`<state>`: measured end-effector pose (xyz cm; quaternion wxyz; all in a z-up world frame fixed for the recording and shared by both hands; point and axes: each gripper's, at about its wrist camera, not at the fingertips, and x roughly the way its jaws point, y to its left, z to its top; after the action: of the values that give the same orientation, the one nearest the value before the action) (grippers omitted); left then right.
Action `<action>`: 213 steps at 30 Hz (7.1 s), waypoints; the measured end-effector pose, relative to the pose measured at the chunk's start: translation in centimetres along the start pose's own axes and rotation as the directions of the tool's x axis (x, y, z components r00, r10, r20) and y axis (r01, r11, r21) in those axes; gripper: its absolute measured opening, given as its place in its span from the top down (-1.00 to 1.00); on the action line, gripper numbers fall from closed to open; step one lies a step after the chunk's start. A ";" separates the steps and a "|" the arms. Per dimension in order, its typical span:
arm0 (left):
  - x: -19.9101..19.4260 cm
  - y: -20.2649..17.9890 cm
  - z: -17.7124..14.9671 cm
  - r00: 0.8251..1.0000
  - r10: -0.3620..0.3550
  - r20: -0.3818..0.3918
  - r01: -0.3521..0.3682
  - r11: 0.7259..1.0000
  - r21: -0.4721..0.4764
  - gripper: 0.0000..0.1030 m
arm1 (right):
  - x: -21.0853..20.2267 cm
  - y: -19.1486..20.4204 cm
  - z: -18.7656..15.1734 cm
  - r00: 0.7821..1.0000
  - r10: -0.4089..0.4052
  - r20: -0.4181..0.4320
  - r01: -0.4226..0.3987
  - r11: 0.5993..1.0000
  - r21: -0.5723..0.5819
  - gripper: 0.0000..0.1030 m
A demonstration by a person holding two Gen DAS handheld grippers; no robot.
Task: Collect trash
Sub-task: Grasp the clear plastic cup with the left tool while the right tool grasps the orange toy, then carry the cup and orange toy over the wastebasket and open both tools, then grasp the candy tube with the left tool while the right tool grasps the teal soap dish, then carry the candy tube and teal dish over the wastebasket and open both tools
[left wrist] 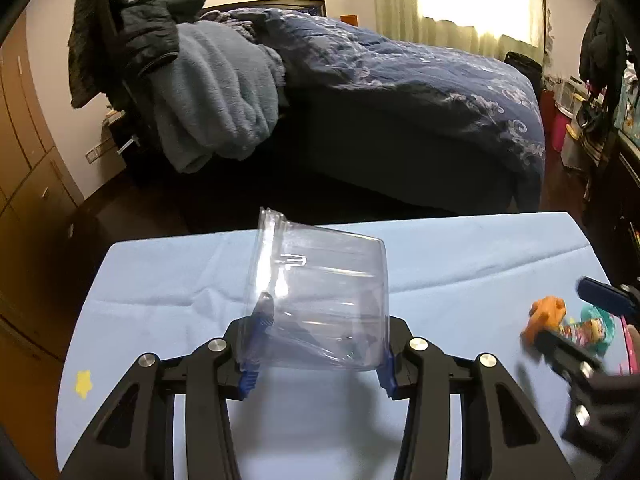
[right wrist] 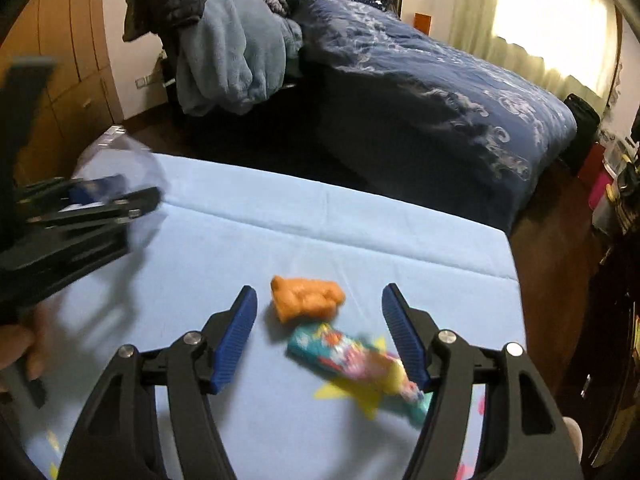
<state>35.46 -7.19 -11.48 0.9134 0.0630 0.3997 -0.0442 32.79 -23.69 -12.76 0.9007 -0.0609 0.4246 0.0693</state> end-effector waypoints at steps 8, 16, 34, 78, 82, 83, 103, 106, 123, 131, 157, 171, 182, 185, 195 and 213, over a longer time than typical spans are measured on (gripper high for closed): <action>1.8 0.4 1.9 1.000 -0.008 0.026 0.009 1.000 -0.027 -0.23 | 1.6 0.1 0.1 0.997 0.052 -0.048 -0.050 0.998 0.040 0.16; 0.2 1.6 0.2 0.999 -0.003 0.039 0.004 0.999 -0.043 0.10 | -1.3 0.8 -1.2 0.997 0.083 0.003 -0.083 0.996 0.022 0.16; -14.1 -7.4 -5.8 0.957 -0.264 0.122 0.249 0.960 0.127 0.09 | -15.7 -6.2 -11.8 0.991 0.068 0.118 -0.092 0.972 0.215 0.16; -15.6 -30.5 -7.1 0.874 -0.482 0.060 0.424 0.817 0.390 -0.65 | -21.3 -22.2 -25.6 0.952 -0.290 0.098 0.197 0.826 0.527 -0.20; -15.3 -24.9 -6.8 0.943 -0.276 0.188 0.190 0.907 0.376 -0.72 | -22.7 -18.4 -23.2 0.953 -0.252 0.167 0.153 0.879 0.451 -0.26; -14.8 -24.0 -6.6 0.950 -0.242 0.196 0.158 0.918 0.365 -0.75 | -22.9 -17.6 -22.7 0.955 -0.239 0.177 0.141 0.888 0.439 -0.27; -2.5 -19.1 -2.6 0.986 -0.161 -0.037 0.164 0.983 0.080 -0.50 | -20.8 -12.3 -17.9 0.978 -0.099 0.183 0.035 0.946 0.324 -0.30; -2.4 -19.0 -2.6 0.985 -0.169 -0.040 0.171 0.982 0.079 -0.50 | -20.7 -12.1 -17.5 0.978 -0.092 0.187 0.028 0.948 0.317 -0.30; -4.1 -11.7 -4.4 0.984 -0.173 -0.042 0.174 0.984 0.028 0.40 | -14.4 -7.4 -10.7 0.991 -0.042 0.125 0.021 0.987 0.159 -0.30; -4.7 -10.1 -4.1 0.978 -0.206 0.017 0.206 0.978 0.030 -0.74 | -13.6 -7.1 -9.9 0.993 -0.029 0.118 0.012 0.990 0.143 -0.30; -1.4 -10.4 -3.0 0.970 -0.232 -0.072 0.242 0.937 0.250 0.23 | -9.1 -8.1 -8.1 0.999 0.022 0.044 -0.029 0.987 0.156 -0.30; -1.3 -9.3 -3.0 0.979 -0.192 -0.063 0.201 0.956 0.214 0.02 | -6.0 -6.8 -6.6 1.000 0.003 0.003 -0.003 0.994 0.111 -0.30; -2.1 -7.7 -3.2 0.987 -0.154 -0.036 0.158 0.973 0.169 0.57 | -4.2 -6.8 -5.7 1.000 0.003 -0.017 -0.001 0.995 0.096 -0.30; -3.1 -6.3 -3.2 0.988 -0.156 -0.013 0.156 0.977 0.147 0.57 | -3.1 -6.5 -5.0 1.000 -0.001 -0.031 0.004 0.997 0.083 -0.30; -5.7 -3.6 -3.6 0.987 -0.162 0.025 0.158 0.981 0.114 0.57 | -2.5 -7.1 -4.7 0.998 0.010 -0.056 -0.002 0.991 0.134 0.21; -12.3 -3.9 -6.8 0.978 -0.196 0.073 0.187 0.976 0.110 0.57 | -14.7 -9.4 -12.8 0.994 -0.036 0.108 0.009 0.971 0.238 0.21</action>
<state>21.69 -9.68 -7.37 0.9164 0.0689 0.3625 -0.1552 15.50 -36.17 -8.95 0.9245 0.0464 0.3782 0.0110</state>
